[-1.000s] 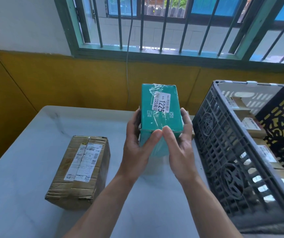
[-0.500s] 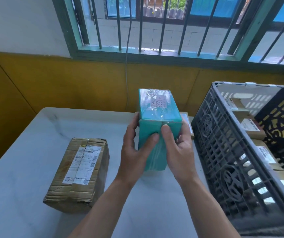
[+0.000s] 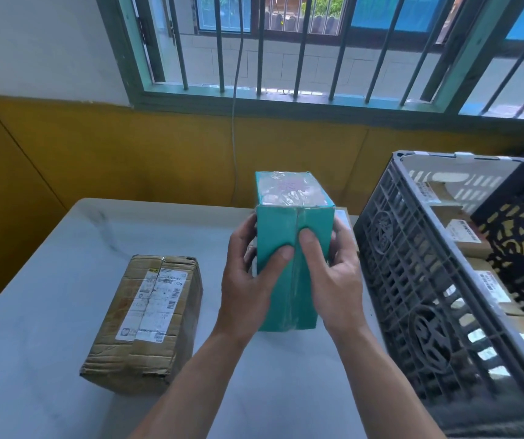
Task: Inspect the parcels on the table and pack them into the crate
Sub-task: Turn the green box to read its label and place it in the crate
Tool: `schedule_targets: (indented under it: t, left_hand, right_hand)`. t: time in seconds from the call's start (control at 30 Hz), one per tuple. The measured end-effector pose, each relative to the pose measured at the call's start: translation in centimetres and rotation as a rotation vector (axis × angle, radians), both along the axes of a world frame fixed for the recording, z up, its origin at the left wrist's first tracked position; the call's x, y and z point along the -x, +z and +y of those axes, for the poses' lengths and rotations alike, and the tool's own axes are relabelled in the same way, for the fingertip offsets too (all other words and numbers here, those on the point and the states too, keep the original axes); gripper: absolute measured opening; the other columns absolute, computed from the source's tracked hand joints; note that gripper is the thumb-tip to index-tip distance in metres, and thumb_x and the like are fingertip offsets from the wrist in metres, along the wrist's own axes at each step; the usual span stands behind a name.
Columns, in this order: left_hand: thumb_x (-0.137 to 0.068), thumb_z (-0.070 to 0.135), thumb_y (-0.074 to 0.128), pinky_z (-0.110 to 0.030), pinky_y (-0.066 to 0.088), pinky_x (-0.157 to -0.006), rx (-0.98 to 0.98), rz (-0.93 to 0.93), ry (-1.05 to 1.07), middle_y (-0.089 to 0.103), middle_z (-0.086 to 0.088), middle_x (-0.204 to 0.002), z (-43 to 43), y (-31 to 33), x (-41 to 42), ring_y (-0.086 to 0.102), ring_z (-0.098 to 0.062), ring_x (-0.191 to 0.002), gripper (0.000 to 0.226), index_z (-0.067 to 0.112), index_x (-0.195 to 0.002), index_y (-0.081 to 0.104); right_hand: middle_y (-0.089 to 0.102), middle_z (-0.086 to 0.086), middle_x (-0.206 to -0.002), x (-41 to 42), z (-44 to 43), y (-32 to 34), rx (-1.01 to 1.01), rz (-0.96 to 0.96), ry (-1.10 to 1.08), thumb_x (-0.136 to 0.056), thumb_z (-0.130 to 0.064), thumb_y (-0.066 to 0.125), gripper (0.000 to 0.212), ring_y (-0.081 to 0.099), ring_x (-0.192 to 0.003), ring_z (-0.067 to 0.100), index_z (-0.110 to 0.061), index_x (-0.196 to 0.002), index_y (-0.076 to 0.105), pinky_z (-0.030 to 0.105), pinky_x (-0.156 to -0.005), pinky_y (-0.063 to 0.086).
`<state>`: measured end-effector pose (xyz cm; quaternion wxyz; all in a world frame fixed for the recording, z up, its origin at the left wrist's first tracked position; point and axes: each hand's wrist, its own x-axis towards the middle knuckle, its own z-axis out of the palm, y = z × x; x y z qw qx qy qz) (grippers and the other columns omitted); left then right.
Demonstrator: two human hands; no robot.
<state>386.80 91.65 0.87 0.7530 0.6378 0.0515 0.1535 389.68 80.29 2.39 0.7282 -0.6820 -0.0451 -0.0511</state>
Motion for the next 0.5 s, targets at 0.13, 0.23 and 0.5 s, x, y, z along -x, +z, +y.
schedule_targets:
  t: [0.13, 0.23, 0.5]
  left_hand:
    - [-0.078, 0.053, 0.071, -0.054, 0.057, -0.096, -0.033, 0.013, -0.046, 0.058, 0.013, -0.140, 0.38, -0.18, 0.24, 0.059, -0.021, -0.128, 0.070, 0.049, -0.143, 0.045]
    - [-0.082, 0.049, 0.071, -0.054, 0.056, -0.097, -0.050, 0.008, -0.019, 0.058, 0.012, -0.141, 0.54, 0.01, 0.24, 0.058, -0.020, -0.129, 0.065, 0.053, -0.141, 0.045]
    - [-0.077, 0.053, 0.072, -0.050, 0.056, -0.100, -0.020, 0.005, -0.007, 0.061, 0.019, -0.135, 0.42, -0.14, 0.35, 0.061, -0.013, -0.125, 0.055, 0.055, -0.127, 0.050]
  right_hand:
    - [0.073, -0.008, -0.111, -0.01, 0.11, -0.15, -0.027, 0.003, -0.026, -0.076, -0.059, 0.071, 0.050, 0.070, -0.107, 0.016, -0.045, -0.123, 0.059, 0.054, -0.093, 0.057]
    - [0.070, -0.005, -0.118, -0.03, -0.06, -0.34, -0.033, 0.010, 0.052, -0.081, -0.054, 0.066, 0.058, 0.067, -0.112, 0.020, -0.037, -0.135, 0.055, 0.057, -0.096, 0.055]
    - [0.074, -0.011, -0.104, -0.12, -0.15, -0.62, -0.043, -0.009, 0.007, -0.085, -0.045, 0.073, 0.033, 0.072, -0.100, 0.014, -0.043, -0.115, 0.059, 0.046, -0.086, 0.062]
